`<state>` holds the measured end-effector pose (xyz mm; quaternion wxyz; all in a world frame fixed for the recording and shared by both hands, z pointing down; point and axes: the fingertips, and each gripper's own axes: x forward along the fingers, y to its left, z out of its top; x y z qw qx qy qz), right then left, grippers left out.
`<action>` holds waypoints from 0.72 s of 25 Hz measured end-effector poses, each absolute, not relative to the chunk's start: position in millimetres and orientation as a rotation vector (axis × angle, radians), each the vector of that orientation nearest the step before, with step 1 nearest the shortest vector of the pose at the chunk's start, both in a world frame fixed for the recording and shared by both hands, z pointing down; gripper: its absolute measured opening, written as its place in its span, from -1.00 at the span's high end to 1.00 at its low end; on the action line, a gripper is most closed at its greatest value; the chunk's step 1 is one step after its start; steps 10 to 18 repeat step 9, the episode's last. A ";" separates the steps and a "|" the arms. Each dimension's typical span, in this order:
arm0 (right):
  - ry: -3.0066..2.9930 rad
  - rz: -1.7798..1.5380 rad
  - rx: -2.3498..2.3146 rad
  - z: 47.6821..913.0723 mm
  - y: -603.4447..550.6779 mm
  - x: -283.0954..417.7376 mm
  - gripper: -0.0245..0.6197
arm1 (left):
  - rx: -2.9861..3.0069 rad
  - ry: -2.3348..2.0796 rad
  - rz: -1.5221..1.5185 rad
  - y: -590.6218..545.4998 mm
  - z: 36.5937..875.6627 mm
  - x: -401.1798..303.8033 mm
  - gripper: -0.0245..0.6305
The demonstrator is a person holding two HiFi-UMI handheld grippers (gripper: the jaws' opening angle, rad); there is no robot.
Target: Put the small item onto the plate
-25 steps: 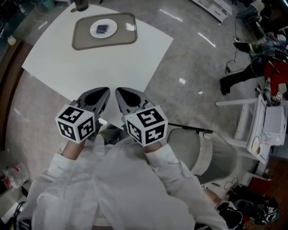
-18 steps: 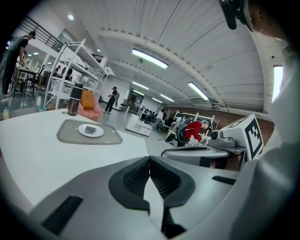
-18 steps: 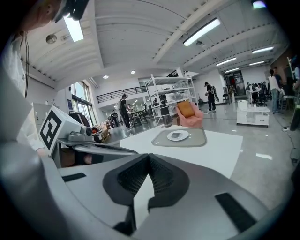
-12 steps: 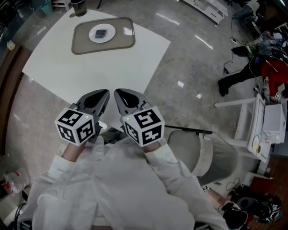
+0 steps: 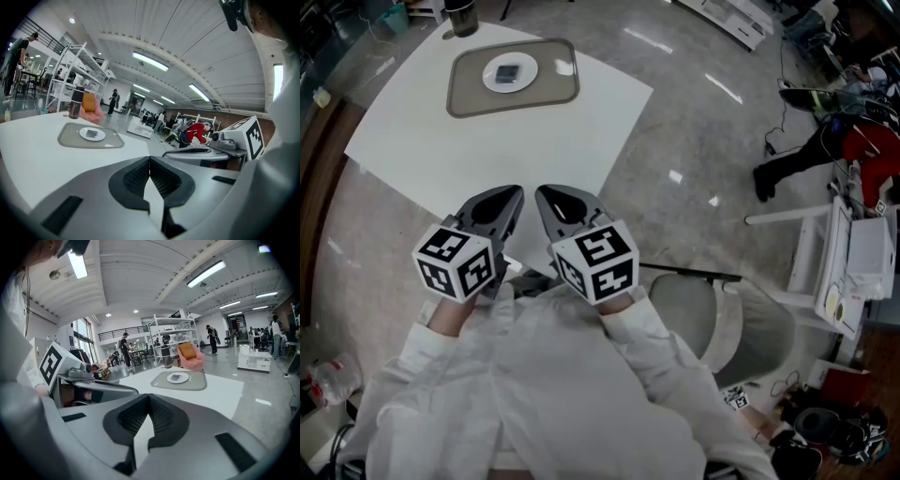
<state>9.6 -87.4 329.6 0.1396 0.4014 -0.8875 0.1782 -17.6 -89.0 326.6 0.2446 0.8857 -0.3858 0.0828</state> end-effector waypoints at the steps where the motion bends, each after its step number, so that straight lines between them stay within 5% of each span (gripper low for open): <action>1: -2.563 0.501 1.160 329.0 -88.1 9.6 0.88 | 2.417 -1.051 0.228 -89.9 326.9 -17.6 0.89; 18: -2.551 0.471 1.122 336.2 -92.9 13.2 0.88 | 2.429 -1.012 0.245 -97.0 331.7 -8.1 0.89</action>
